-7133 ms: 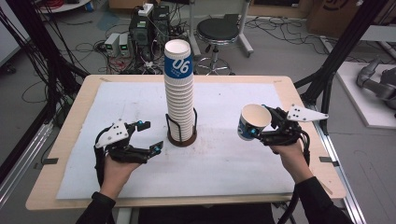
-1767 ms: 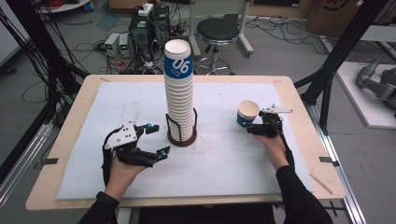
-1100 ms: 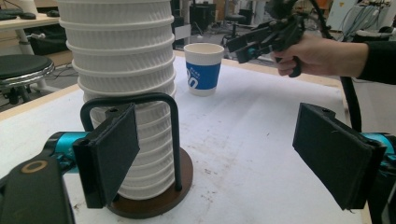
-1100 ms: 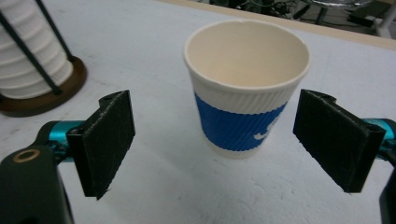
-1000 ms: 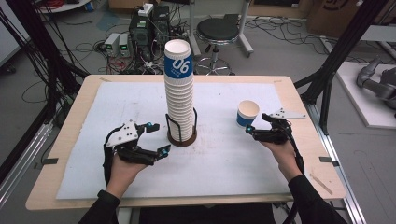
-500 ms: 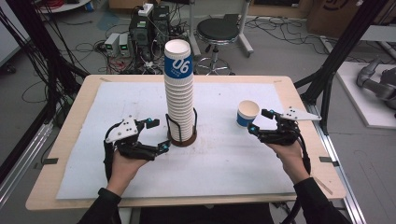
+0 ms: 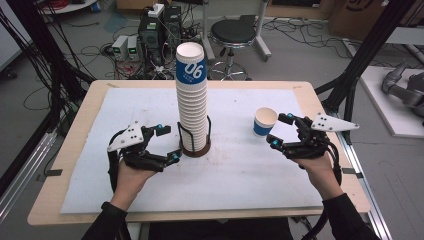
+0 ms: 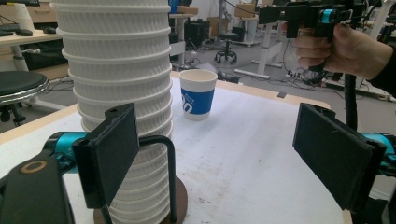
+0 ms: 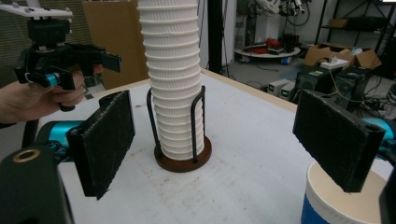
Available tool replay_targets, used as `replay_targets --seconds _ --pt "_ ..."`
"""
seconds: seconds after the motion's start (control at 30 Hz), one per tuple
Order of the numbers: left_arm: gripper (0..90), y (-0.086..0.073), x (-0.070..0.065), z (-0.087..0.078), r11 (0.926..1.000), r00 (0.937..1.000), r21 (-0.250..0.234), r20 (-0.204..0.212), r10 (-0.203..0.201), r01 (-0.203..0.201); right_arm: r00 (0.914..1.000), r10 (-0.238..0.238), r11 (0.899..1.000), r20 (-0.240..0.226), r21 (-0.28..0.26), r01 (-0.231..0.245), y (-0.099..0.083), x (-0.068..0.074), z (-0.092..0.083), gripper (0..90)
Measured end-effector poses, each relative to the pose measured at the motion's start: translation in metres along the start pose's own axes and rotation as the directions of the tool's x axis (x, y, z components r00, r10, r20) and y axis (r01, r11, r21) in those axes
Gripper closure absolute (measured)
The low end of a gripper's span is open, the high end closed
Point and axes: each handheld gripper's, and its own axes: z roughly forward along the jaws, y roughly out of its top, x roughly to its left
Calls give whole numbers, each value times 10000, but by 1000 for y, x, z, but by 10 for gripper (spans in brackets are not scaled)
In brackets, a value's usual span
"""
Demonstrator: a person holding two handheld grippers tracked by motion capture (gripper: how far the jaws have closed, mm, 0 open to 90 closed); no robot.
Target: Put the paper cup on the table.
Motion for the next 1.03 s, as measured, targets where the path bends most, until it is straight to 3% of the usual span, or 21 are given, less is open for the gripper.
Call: replay_targets --seconds 0.57,1.03 --pt "145 6 -2 -5 9996 9998 -254 106 -149 151 10000 29 10000 21 -67 -29 0 -5 -5 133" --pt "145 6 1 -11 9990 9996 -356 -56 -260 258 10000 9 10000 15 -41 -9 -1 -7 -3 133"
